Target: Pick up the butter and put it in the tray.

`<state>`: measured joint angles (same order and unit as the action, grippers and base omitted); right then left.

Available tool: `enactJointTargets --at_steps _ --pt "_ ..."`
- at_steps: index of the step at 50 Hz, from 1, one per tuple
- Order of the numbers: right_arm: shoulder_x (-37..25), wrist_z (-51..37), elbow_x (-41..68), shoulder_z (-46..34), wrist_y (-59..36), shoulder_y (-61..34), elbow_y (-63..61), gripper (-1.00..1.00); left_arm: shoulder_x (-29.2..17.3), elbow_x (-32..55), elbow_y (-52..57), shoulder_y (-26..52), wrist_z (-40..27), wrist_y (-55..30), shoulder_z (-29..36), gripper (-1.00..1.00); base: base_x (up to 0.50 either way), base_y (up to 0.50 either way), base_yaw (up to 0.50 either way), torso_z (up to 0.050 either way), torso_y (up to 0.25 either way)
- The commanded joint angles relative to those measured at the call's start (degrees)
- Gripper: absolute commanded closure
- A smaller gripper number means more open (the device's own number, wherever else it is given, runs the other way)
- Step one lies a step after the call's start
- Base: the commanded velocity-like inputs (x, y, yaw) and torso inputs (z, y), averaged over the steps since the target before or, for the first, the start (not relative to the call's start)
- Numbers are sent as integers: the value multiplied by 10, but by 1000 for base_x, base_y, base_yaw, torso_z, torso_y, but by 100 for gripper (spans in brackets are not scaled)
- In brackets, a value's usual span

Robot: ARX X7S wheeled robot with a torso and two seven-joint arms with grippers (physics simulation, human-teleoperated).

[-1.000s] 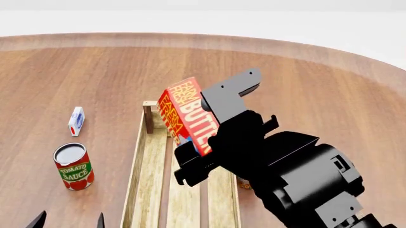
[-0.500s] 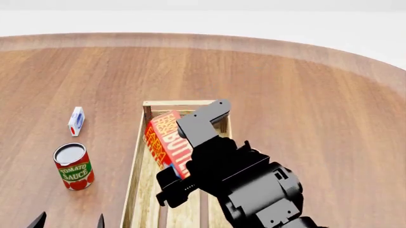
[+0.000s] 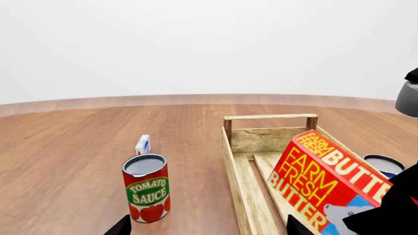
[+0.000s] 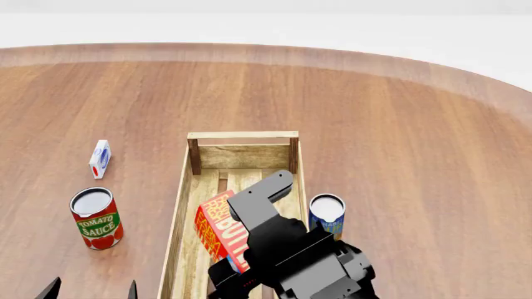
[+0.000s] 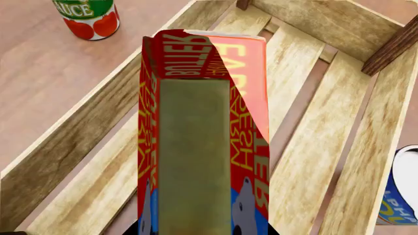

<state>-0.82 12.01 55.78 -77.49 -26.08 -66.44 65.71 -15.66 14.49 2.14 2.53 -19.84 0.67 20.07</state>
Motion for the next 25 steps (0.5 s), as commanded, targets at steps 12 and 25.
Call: enactJointTargets --at_steps 12,25 --pt "8 12 51 -86 22 -5 10 -100 -2 3 -1 0 -3 3 4 -100 0 0 0 0 1" --pt "8 17 51 -85 16 -13 10 -100 -4 4 -1 1 -4 3 7 -100 0 0 0 0 0"
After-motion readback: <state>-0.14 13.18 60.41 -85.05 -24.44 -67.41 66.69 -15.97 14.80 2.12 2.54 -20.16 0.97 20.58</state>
